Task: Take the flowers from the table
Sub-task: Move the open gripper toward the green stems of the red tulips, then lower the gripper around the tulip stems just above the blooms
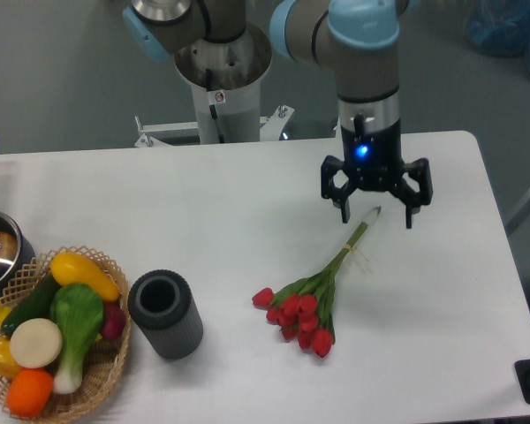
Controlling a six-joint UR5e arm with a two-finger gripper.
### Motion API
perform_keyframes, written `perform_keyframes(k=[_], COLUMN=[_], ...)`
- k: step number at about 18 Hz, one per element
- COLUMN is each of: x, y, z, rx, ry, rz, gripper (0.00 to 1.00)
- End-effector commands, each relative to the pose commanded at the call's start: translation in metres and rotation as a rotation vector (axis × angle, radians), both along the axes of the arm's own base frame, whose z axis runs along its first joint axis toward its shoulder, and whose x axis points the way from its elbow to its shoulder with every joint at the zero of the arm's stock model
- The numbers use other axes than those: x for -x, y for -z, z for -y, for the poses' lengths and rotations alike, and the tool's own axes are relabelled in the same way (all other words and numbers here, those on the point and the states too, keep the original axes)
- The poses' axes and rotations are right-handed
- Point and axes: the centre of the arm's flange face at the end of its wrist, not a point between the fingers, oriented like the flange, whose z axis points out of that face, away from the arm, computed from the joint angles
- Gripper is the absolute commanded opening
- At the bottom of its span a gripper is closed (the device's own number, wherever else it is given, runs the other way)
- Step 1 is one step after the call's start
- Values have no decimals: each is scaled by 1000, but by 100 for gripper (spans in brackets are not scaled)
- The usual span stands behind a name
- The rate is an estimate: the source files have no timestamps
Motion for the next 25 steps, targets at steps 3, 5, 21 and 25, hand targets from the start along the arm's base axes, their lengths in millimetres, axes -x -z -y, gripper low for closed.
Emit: perform_keyframes(k=[3, 5, 21, 25], x=[6, 7, 18, 18], y=[34, 55, 130, 141], z=[-6, -7, 16, 14], rx=[38, 61, 205, 228], ry=[8, 27, 205, 229], rz=[48, 78, 144, 151], gripper=[100, 100, 100, 100])
